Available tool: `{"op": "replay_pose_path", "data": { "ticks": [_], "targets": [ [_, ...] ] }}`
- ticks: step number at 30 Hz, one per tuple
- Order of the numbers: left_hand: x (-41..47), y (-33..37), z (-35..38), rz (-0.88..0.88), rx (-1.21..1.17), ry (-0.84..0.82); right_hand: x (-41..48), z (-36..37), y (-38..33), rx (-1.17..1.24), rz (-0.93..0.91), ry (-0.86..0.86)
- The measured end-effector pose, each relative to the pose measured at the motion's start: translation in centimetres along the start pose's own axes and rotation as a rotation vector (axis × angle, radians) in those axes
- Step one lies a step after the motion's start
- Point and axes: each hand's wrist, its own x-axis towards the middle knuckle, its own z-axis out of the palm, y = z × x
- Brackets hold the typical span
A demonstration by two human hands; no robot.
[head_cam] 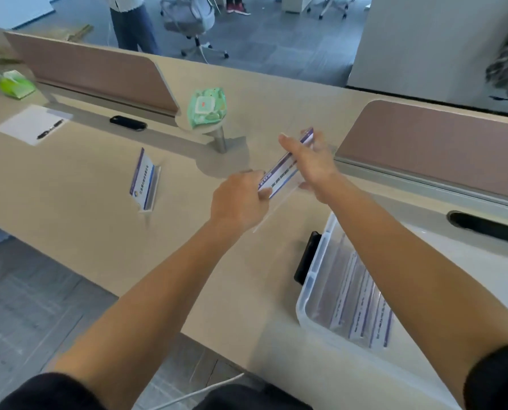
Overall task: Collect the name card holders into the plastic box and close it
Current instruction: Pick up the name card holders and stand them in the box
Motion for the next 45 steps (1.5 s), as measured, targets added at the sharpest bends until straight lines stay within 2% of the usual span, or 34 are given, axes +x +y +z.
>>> {"op": "replay_pose_path", "data": {
  "ticks": [3, 6, 9, 13, 15, 17, 22, 30, 35, 38, 45],
  "targets": [
    [-3.4, 0.6, -1.3, 0.02, -0.181, -0.045, -2.9, -0.4, -0.2, -0.076, -0.049, 0.037],
    [-6.8, 0.0, -2.0, 0.01, -0.552, -0.24, -6.4, -1.1, -0.6, -0.102, -0.124, 0.057],
    [-10.0, -0.9, -1.7, 0.001, -0.969, -0.403, -10.2, -2.1, -1.1, -0.11, -0.097, 0.032],
    [-13.4, 0.3, -1.7, 0.159, -1.196, -0.499, -14.6, -4.0, -1.3, -0.132, -0.063, 0.05],
    [-14.5, 1.5, -1.5, 0.158, -1.275, -0.556, -16.1, -5.3, -1.2, -0.121, -0.042, 0.049],
    [-15.3, 3.0, -1.5, 0.143, -1.286, -0.61, -17.2, -6.9, -0.8, -0.121, -0.033, 0.046],
    [-16.6, 7.2, 0.2, 0.088, -1.246, -0.57, -17.8, -11.1, 1.0, -0.131, 0.022, 0.005],
    [-15.4, 14.9, 6.6, -0.067, -1.265, -0.609, -14.5, -20.5, 7.2, 0.048, 0.209, -0.16],
    [-13.9, 20.2, 11.2, -0.135, -1.209, -0.677, -11.8, -26.1, 10.2, 0.111, 0.186, -0.148],
    [-13.8, 22.7, 13.4, -0.226, -1.227, -0.757, -10.5, -28.5, 11.4, 0.109, 0.237, -0.18],
    [-14.6, 25.6, 16.1, -0.344, -1.209, -0.746, -9.7, -31.1, 14.1, 0.101, 0.251, -0.229]
  ]
}}
